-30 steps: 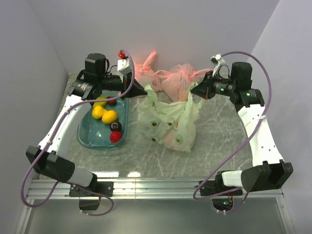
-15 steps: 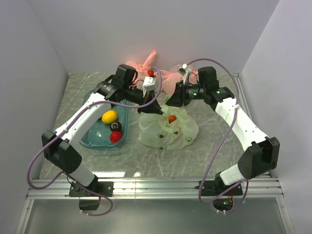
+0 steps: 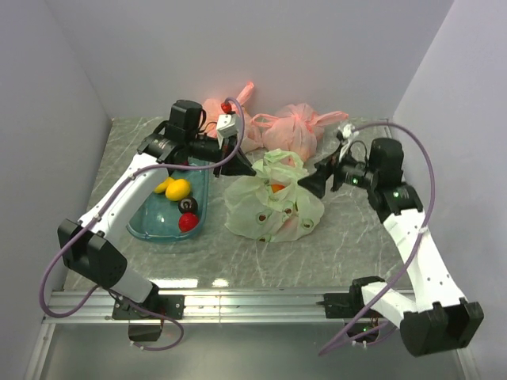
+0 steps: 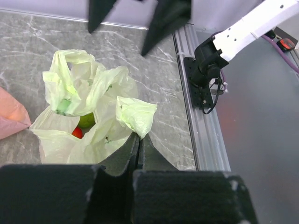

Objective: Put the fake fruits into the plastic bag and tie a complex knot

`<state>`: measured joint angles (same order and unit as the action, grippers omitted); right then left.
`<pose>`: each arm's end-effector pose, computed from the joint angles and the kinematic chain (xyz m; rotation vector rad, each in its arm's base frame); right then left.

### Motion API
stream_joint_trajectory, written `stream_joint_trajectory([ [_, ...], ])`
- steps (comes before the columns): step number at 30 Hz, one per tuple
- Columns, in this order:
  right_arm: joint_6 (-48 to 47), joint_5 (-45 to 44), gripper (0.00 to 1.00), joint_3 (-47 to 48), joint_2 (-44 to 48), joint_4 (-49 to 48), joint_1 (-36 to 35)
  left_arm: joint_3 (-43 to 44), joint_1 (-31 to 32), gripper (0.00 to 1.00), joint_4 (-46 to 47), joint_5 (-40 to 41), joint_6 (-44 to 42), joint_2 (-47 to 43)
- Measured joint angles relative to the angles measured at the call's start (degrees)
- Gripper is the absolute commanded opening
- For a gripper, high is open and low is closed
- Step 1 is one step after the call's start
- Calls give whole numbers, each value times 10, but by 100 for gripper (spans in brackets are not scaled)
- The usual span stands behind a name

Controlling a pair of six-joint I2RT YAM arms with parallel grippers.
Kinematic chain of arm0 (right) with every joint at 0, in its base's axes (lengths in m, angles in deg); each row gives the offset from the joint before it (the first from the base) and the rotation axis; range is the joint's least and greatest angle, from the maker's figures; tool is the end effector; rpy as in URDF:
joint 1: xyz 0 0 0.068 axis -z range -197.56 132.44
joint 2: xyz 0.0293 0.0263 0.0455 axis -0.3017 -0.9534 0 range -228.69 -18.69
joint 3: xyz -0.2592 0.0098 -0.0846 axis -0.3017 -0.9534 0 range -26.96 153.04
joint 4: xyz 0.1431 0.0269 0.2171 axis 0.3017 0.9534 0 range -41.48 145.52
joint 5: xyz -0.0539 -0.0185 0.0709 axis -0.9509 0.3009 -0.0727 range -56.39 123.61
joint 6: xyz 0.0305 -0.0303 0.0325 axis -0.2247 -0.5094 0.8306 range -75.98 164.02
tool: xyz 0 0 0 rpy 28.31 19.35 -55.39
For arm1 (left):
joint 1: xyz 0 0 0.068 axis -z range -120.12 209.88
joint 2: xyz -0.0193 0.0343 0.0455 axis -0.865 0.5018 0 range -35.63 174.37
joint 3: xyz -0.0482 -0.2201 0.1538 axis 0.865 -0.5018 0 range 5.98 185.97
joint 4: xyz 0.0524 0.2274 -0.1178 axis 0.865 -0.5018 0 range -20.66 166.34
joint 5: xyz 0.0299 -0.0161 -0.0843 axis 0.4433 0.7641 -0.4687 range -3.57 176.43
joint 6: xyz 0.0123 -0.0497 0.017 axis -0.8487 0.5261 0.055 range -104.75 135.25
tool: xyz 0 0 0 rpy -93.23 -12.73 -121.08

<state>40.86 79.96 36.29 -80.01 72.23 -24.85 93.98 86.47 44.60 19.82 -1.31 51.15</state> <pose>0.2226 0.0544 0.3768 -0.6981 1.7819 0.8313 0.2757 -0.1746 0.3975 1.3336 1.4735 -1.3108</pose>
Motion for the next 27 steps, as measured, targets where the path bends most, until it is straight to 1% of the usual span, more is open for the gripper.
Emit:
stream_joint_trajectory([
  [2,-15,7,96,-50,25,-28,-5,-3,-3,0,4,-1,5,0],
  [4,-34,13,96,-71,21,-47,-11,-4,-4,0,4,-2,8,0],
  [10,-90,12,97,-72,-78,-109,-24,13,-4,0,-24,-16,-8,11],
  [11,-98,12,94,-72,-92,-118,-28,22,-2,0,-36,-16,-16,16],
  [12,-105,12,85,-72,-103,-128,-32,31,-1,0,-48,-17,-27,23],
  [13,-113,12,60,-72,-112,-136,-38,40,2,0,-61,-17,-39,30],
  [14,-122,13,42,-72,-118,-143,-45,47,6,0,-72,-17,-49,36],
  [15,-128,15,19,-71,-123,-147,-51,51,10,0,-80,-17,-55,41],
  [16,-130,19,0,-69,-127,-149,-58,56,15,0,-88,-17,-62,48],
  [21,-142,40,0,-51,-137,-136,-86,92,41,0,-101,-17,-72,92],
  [22,-143,45,3,-51,-137,-134,-91,114,46,0,-103,-19,-75,109],
  [25,-150,60,21,-50,-138,-115,-106,171,54,0,-101,-31,-77,155],
  [27,-160,71,27,-44,-142,-93,-110,197,56,0,-92,-38,-73,180],
])
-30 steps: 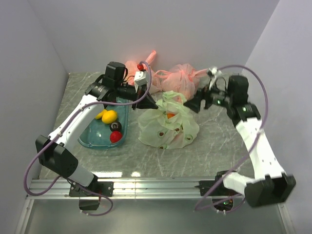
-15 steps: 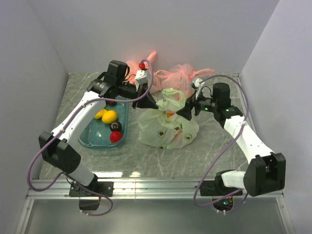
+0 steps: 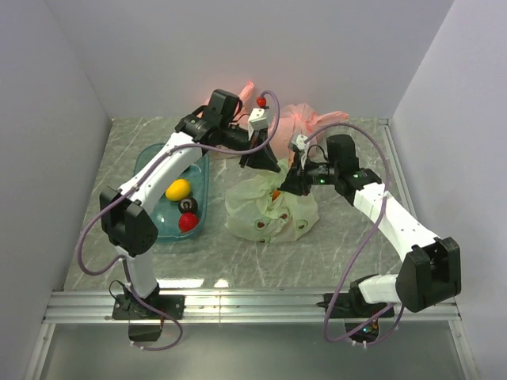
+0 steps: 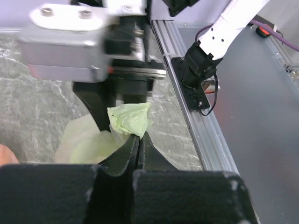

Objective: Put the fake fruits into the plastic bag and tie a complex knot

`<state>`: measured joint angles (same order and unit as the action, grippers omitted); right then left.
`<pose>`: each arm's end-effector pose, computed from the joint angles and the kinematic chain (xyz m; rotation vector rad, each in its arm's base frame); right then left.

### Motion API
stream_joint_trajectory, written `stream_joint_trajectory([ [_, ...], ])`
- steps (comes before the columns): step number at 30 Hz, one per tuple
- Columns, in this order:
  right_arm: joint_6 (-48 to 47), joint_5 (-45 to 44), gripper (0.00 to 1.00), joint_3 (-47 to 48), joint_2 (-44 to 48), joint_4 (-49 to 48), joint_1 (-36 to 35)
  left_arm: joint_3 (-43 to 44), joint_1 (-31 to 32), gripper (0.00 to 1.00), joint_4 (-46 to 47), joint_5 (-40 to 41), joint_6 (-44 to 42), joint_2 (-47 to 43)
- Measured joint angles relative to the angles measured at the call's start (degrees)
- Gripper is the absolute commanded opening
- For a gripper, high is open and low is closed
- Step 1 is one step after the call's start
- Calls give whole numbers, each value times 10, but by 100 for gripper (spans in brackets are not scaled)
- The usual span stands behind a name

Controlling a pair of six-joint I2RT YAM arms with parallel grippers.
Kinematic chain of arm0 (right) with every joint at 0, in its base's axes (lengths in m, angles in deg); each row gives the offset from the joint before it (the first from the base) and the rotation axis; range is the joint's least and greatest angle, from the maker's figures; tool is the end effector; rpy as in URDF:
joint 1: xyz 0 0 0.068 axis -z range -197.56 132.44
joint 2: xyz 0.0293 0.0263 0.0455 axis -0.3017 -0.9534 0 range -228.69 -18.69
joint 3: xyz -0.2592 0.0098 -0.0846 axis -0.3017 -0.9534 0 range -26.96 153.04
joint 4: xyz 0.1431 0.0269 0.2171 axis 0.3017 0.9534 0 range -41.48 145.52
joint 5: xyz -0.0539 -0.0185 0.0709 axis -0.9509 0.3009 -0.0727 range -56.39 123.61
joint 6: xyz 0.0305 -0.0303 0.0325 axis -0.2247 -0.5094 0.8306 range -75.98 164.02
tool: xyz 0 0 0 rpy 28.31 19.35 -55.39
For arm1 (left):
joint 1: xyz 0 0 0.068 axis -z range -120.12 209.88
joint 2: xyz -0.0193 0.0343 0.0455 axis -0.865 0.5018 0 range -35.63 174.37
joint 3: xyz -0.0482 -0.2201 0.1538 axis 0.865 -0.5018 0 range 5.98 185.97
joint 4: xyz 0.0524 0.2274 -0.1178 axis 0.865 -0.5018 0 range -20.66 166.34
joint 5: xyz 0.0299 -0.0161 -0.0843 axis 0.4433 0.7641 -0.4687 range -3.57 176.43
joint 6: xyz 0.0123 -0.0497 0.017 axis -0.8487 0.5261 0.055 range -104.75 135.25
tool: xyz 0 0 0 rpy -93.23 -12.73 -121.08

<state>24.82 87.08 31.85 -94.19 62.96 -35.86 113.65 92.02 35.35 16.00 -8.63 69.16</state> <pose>0.2638 0.1173 0.3070 -1.1400 1.6514 0.9638 0.3180 -0.2394 0.3879 1.4928 1.3939 -1.4276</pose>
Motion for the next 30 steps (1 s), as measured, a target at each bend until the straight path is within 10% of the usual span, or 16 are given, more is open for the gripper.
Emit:
stream_joint_trajectory([
  [7,-16,18,62,31,-11,42,-4,-29,-1,0,90,-7,58,5],
  [26,-6,58,60,43,-45,37,-14,-84,1,0,216,12,120,-13],
  [30,37,62,40,45,-50,1,-15,-107,11,0,247,19,134,-25],
])
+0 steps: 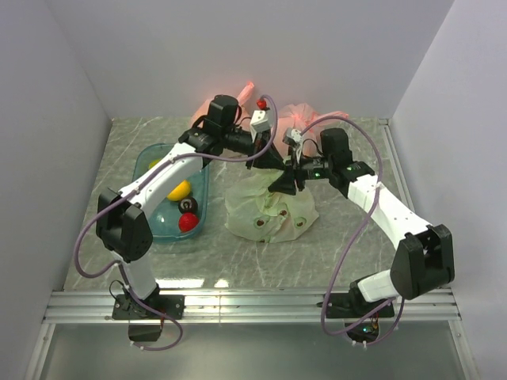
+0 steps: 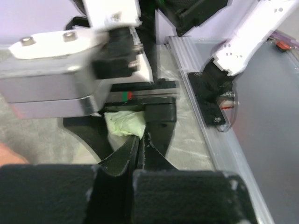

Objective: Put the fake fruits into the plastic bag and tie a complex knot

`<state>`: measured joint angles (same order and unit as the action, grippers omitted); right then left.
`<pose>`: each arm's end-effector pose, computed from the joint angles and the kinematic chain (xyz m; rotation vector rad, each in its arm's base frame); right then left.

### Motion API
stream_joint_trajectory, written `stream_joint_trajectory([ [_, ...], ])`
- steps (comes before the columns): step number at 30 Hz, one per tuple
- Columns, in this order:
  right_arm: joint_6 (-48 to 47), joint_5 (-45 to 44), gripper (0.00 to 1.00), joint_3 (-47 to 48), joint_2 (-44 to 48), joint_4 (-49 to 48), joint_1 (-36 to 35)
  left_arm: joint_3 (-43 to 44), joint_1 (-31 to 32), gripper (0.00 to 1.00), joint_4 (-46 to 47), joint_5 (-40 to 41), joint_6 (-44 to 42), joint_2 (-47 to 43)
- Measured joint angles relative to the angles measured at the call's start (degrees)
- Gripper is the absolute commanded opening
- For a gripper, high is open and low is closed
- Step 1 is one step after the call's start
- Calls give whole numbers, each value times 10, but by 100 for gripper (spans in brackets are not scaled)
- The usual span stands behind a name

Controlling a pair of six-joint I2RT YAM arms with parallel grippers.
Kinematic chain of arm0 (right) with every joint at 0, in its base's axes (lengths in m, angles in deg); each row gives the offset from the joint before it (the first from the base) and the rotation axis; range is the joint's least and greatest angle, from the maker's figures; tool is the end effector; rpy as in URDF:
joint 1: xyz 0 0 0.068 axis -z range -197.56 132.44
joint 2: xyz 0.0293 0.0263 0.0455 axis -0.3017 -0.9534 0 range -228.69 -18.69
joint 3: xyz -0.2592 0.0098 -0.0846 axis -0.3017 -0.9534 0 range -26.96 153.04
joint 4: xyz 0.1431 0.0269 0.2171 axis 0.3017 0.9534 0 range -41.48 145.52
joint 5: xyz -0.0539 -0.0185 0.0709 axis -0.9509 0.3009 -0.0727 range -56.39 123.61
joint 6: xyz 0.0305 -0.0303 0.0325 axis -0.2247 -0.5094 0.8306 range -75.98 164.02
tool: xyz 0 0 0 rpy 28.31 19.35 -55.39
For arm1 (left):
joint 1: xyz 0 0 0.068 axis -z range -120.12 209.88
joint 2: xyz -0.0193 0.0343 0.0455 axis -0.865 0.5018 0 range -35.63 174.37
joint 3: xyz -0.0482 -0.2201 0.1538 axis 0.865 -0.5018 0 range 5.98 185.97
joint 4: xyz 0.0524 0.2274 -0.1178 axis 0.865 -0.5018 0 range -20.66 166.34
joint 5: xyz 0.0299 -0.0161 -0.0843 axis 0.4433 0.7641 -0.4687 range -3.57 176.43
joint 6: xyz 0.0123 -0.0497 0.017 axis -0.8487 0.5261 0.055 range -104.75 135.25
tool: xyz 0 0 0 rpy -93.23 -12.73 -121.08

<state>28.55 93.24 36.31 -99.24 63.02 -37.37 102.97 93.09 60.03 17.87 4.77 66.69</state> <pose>0.2781 0.1328 0.3100 -1.1614 1.6380 1.1359 0.3221 -0.2505 0.3763 1.4106 1.3301 -1.4113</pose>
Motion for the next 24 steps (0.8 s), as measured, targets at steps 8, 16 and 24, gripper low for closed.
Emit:
stream_joint_trajectory([
  [8,21,8,0,6,-21,-12,2,-21,-16,29,22,38,34,-12],
  [16,14,3,0,6,-24,-2,3,-24,-110,68,-27,53,26,-103],
  [24,-35,7,0,7,-18,27,3,-5,-142,79,-218,99,-180,-103],
])
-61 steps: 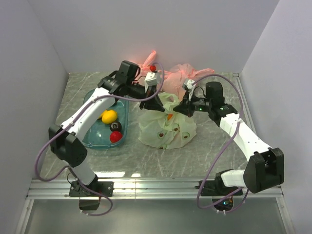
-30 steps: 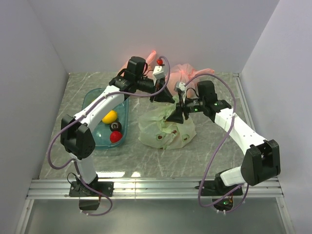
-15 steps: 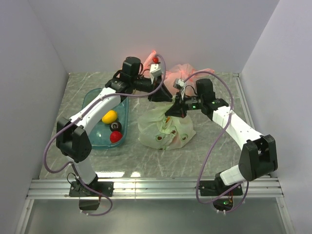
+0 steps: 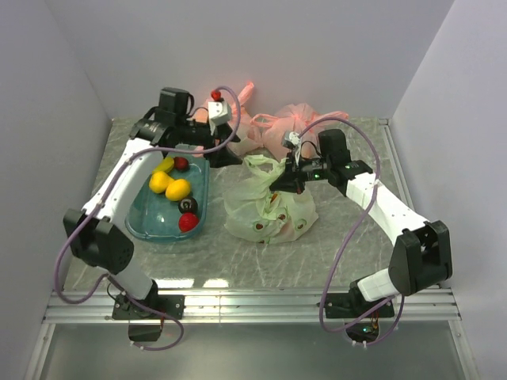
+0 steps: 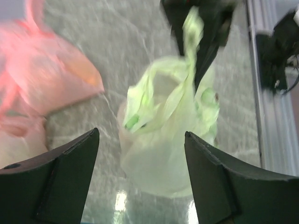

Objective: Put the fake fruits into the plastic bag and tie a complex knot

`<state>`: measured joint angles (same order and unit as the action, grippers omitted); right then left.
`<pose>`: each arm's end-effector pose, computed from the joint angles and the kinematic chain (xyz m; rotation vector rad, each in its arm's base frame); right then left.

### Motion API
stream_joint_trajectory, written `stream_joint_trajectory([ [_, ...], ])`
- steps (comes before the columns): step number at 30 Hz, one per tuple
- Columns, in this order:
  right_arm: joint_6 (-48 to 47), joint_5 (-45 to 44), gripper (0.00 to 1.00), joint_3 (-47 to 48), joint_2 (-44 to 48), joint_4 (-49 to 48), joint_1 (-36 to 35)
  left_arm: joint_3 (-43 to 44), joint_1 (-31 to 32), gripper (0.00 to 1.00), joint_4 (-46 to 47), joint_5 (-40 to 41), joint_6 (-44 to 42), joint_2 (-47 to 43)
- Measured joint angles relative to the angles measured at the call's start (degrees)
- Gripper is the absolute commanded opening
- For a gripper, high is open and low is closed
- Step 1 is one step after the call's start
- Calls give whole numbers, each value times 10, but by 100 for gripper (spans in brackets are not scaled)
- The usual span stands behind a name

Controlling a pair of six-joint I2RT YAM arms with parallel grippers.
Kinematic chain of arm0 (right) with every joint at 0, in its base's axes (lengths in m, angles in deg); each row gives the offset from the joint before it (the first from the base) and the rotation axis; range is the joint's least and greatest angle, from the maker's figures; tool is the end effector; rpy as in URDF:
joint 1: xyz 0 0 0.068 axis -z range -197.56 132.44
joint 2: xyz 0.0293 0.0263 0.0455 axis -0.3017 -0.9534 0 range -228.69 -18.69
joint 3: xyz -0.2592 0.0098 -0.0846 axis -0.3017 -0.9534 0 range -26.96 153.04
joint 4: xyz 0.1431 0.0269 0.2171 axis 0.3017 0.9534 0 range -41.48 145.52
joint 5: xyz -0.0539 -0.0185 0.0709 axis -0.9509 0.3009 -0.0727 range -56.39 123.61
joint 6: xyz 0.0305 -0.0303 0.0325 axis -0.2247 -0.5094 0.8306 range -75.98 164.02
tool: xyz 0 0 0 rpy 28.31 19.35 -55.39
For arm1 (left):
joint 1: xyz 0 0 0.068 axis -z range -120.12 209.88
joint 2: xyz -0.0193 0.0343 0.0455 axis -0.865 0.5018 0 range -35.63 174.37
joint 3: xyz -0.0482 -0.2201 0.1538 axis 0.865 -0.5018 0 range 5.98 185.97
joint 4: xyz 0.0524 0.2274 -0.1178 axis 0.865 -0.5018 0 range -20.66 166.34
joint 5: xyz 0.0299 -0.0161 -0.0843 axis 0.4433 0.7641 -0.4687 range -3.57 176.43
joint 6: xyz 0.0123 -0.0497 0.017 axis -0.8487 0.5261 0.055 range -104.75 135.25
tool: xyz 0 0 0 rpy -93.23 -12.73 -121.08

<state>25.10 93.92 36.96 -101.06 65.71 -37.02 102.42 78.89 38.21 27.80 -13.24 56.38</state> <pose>0.2828 0.1327 0.3012 -1.1918 1.6525 1.1391 0.3170 -0.1414 0.4047 1.2909 1.5129 -0.9817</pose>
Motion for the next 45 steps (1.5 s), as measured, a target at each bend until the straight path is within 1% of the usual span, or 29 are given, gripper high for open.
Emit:
stream_joint_trajectory([
  [5,-42,5,0,16,1,30,0,6,5,77,-63,10,-86,62],
  [9,-73,7,0,29,0,54,0,47,11,74,-104,9,-144,103],
  [13,-99,8,0,41,-1,80,0,76,29,74,-127,4,-189,118],
  [16,-112,9,0,52,-4,94,-1,77,40,68,-135,-4,-213,118],
  [17,-115,9,0,55,-5,96,-1,77,44,63,-139,-5,-223,118],
  [18,-118,9,0,56,-6,97,-1,77,47,52,-145,-6,-234,118],
  [20,-123,9,0,56,-7,103,-1,78,49,38,-163,-8,-259,118],
  [21,-124,8,0,56,-7,106,-1,79,50,24,-176,-9,-272,119],
  [22,-124,8,0,56,-8,108,-1,82,51,17,-191,-10,-281,120],
  [24,-120,4,0,56,-9,107,-1,95,51,0,-218,-11,-297,122],
  [27,-89,-13,0,55,-9,93,-1,112,49,0,-243,-12,-299,121],
  [30,-19,-45,0,51,-9,57,-1,111,46,0,-238,-9,-242,109],
  [32,44,-72,0,43,-8,23,-2,88,45,0,-210,-10,-172,85],
  [34,119,-95,0,30,-5,-14,-6,46,54,0,-173,-9,-91,51],
  [36,184,-122,0,17,2,-37,-12,-25,74,0,-101,11,21,4],
  [38,249,-150,0,6,12,-48,-19,-98,106,0,-27,40,126,-35],
  [40,301,-178,0,-5,25,-49,-28,-171,154,0,56,94,227,-64],
  [43,363,-220,0,-24,44,-40,-37,-230,205,0,151,166,322,-64],
  [45,393,-243,0,-31,49,-35,-37,-242,223,0,199,214,380,-43],
])
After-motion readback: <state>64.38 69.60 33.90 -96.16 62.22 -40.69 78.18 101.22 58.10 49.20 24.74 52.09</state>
